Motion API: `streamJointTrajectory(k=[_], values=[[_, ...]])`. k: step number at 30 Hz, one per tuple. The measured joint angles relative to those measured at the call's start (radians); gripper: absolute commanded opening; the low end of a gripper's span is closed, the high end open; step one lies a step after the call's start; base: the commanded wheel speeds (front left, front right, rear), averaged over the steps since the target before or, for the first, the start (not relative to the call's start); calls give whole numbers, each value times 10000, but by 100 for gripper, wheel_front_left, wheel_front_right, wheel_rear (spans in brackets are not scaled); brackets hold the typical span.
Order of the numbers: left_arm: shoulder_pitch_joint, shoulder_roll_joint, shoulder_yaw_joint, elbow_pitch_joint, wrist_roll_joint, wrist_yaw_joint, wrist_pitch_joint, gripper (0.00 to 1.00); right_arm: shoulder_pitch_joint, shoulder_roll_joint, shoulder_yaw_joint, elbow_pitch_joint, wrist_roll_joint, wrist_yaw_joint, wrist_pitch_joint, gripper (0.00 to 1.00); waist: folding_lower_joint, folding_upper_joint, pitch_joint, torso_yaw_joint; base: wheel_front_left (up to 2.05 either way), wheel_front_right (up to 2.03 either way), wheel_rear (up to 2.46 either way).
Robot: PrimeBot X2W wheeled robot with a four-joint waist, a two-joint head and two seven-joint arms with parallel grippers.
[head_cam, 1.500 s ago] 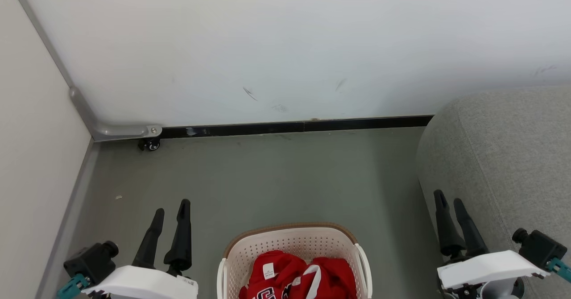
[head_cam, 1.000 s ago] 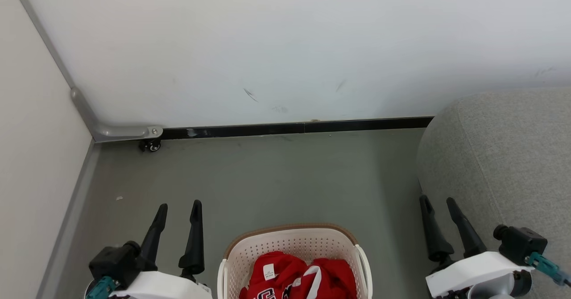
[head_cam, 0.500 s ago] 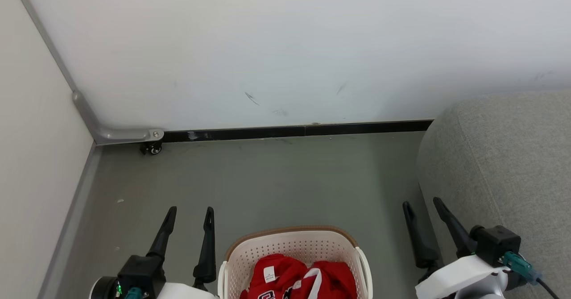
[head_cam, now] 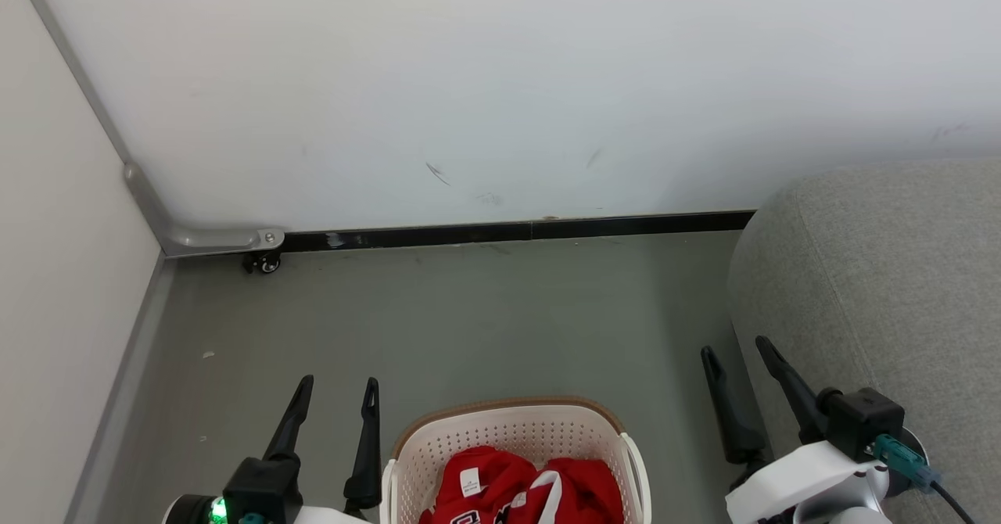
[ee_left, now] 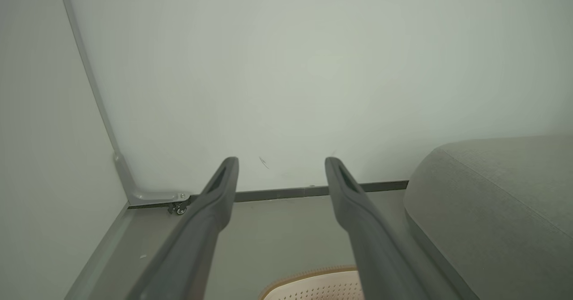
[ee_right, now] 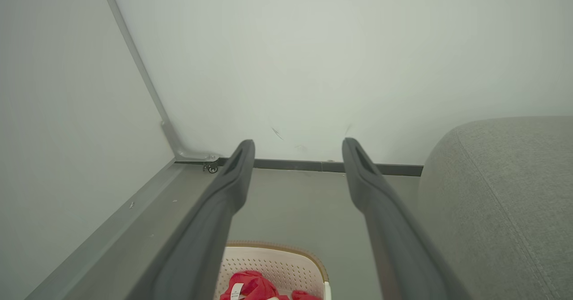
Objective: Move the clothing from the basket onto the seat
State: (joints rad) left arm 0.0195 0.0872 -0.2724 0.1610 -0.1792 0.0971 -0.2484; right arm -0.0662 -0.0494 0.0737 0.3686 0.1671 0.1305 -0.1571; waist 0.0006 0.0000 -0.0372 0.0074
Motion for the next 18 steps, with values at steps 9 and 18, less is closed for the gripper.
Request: streamJointTrajectory(k=[9, 18], values=[[-2, -15, 182, 330, 0, 188, 0, 100, 11, 2, 19, -4, 268, 0, 0, 100, -1, 0, 4, -21, 0, 0, 0], [-12, -33, 228, 508, 44, 270, 0, 100, 28, 2, -25, -2, 422, 0, 0, 100, -1, 0, -4, -60, 0, 0, 0]])
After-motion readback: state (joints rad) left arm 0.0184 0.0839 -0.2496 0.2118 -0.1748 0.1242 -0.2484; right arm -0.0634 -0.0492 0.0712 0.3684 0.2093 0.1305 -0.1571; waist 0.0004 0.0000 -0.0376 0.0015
